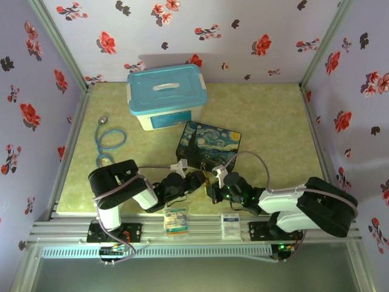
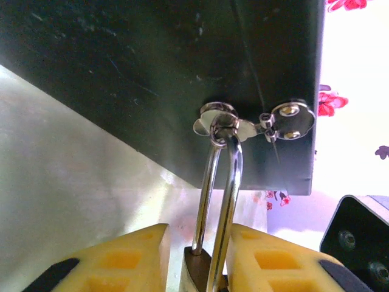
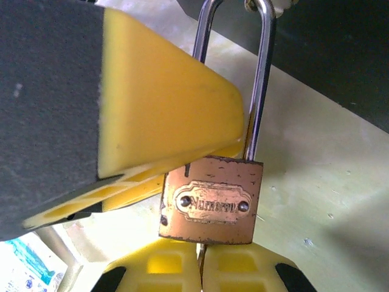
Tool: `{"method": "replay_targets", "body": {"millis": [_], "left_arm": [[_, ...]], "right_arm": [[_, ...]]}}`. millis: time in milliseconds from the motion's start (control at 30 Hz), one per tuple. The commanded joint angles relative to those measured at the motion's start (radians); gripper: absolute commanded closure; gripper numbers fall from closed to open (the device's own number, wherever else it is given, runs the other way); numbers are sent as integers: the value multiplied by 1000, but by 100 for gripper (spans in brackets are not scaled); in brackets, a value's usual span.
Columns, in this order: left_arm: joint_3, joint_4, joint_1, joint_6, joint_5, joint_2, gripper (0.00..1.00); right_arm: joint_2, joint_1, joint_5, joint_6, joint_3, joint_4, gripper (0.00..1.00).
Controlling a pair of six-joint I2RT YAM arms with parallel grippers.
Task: Unlock a padlock with a key
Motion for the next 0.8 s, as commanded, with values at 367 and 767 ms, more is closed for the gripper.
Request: {"method": "replay_targets", "body": {"millis": [367,767], "left_arm": [[47,-491,-99,136,-157,-221,85],[50,-572,-67,175,-170,-236,94]], "right_arm": [[96,5,-31,9,65,55,96],[15,4,8,11,26,22,54]]}}
